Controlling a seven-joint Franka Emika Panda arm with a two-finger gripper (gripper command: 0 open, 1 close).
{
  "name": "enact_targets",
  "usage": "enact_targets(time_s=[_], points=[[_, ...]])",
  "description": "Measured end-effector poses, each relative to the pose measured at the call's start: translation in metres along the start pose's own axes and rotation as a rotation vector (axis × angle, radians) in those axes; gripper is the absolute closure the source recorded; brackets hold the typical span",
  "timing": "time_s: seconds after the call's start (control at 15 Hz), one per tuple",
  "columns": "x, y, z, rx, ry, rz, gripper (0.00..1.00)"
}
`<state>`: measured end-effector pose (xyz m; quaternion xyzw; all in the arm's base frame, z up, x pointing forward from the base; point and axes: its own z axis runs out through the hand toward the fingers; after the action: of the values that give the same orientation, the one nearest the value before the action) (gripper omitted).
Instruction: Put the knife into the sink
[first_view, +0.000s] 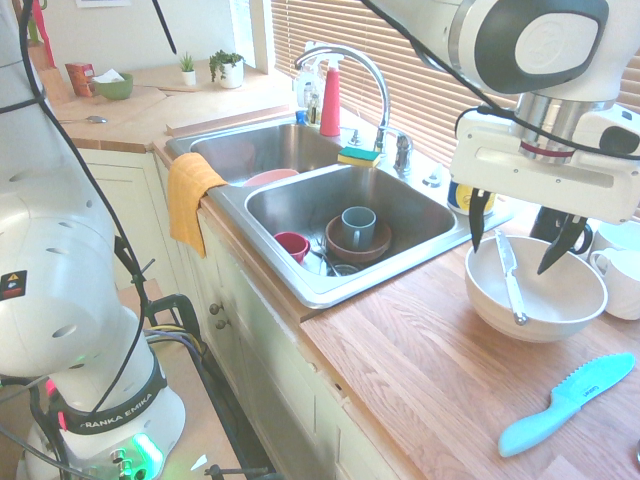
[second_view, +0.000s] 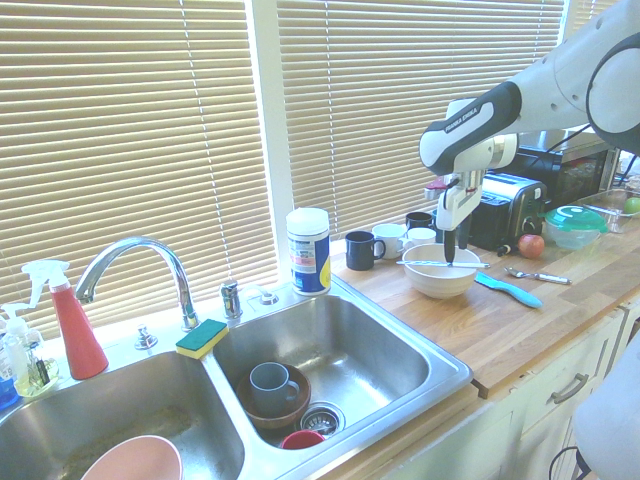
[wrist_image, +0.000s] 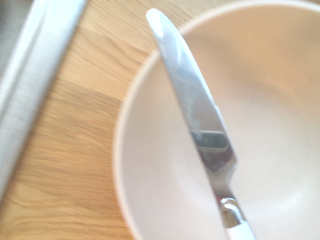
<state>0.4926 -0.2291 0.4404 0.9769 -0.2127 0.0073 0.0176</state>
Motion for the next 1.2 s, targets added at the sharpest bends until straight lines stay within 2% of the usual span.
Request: enact_targets(time_s=[0.4,0.47,1.2], points=[[0.004,0.028,0.02,0.004,-0.023,0.013,0.0],[0.005,0.029,0.023,0.008,-0.027,0.013,1.0],[0.009,0.028,0.038,0.025,-0.036,0.024,1.0]])
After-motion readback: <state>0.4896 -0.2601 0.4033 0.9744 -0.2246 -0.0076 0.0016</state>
